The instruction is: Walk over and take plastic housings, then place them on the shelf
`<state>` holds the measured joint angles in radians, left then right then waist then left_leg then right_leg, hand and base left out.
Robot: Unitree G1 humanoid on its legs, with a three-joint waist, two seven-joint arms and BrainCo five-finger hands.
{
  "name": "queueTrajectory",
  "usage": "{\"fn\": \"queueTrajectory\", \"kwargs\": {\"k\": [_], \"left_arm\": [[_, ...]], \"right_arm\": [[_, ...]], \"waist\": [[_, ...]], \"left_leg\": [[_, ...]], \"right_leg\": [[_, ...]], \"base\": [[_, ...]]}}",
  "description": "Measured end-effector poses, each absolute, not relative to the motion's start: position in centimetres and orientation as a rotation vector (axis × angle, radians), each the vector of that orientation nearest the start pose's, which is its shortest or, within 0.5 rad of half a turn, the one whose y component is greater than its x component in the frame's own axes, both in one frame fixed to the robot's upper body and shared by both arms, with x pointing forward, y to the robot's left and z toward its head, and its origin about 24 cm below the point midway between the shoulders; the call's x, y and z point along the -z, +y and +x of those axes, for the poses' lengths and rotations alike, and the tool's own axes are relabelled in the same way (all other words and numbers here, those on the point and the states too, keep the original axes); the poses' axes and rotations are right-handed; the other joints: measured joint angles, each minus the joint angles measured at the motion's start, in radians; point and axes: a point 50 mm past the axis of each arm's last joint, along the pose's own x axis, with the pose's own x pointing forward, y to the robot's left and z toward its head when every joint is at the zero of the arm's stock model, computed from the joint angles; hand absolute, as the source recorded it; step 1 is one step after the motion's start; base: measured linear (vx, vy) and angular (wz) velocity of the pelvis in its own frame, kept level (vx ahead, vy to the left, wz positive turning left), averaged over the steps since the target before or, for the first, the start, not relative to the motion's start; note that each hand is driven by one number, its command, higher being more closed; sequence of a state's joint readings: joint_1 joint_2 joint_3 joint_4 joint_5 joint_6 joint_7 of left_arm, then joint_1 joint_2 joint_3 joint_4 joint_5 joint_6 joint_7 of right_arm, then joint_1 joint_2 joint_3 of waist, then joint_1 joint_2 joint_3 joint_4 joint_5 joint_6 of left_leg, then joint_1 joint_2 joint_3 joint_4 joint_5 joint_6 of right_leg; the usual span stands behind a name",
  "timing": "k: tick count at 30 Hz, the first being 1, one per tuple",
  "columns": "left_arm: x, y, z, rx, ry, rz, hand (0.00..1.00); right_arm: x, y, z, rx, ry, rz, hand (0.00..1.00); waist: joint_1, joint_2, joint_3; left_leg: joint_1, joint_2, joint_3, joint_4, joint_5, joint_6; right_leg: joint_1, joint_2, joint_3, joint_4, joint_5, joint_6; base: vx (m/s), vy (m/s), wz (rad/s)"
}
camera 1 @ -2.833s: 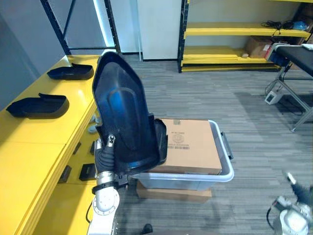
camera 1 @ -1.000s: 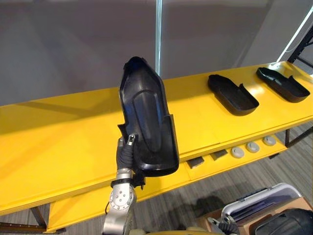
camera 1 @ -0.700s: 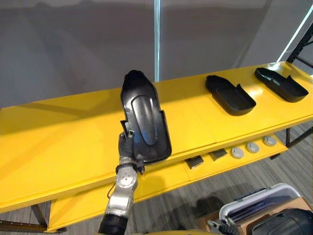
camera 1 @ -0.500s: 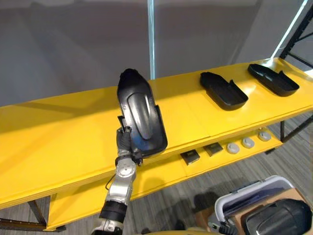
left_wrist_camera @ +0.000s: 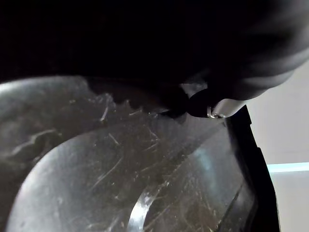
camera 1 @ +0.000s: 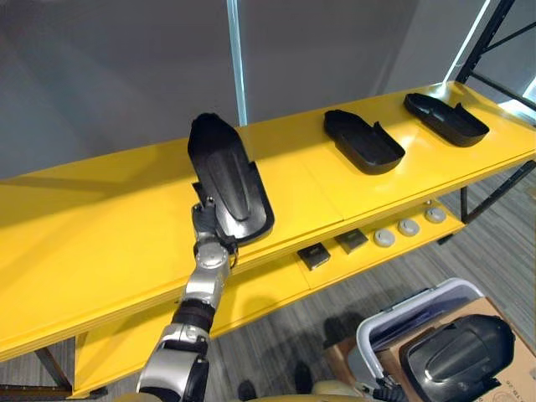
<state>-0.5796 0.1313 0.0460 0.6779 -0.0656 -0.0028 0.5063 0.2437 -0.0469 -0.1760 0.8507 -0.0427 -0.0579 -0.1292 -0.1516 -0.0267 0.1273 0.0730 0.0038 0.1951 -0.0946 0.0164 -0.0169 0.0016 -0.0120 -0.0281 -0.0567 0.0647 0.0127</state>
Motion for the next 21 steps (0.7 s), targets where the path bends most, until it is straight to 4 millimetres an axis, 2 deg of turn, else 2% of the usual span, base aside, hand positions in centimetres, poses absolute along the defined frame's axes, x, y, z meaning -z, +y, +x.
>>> {"fn": "queueTrajectory", "kwargs": {"k": [4, 14, 21], "left_arm": [[-7.2, 17.8, 35.9, -0.471, 0.062, 0.083, 0.0], [-7.1, 17.7, 36.0, -0.472, 0.073, 0.079, 0.0], [-7.2, 16.9, 35.8, -0.518, 0.065, 0.043, 0.0]], "right_arm": [[15.1, -20.8, 7.6, 0.345, 1.014, -0.074, 0.0], [15.1, -20.7, 7.9, 0.327, 1.005, -0.084, 0.0], [15.0, -20.7, 8.2, 0.316, 0.996, -0.098, 0.0]], "waist": [[-0.003, 0.001, 0.02], [-0.01, 0.001, 0.023], [-0.023, 0.002, 0.033]], "left_leg": [[0.001, 0.0, 0.0, 0.0, 0.0, 0.0], [0.008, -0.001, -0.003, -0.001, 0.0, 0.0], [0.008, -0.001, -0.005, -0.006, 0.0, 0.0]], "right_leg": [[0.002, 0.0, 0.0, -0.001, 0.0, 0.0], [0.008, -0.002, -0.001, -0.001, 0.001, -0.002], [0.011, -0.003, -0.006, -0.001, 0.001, -0.002]], "base": [[0.01, -0.001, 0.0], [-0.04, -0.005, 0.0], [0.0, 0.0, 0.02]]}}
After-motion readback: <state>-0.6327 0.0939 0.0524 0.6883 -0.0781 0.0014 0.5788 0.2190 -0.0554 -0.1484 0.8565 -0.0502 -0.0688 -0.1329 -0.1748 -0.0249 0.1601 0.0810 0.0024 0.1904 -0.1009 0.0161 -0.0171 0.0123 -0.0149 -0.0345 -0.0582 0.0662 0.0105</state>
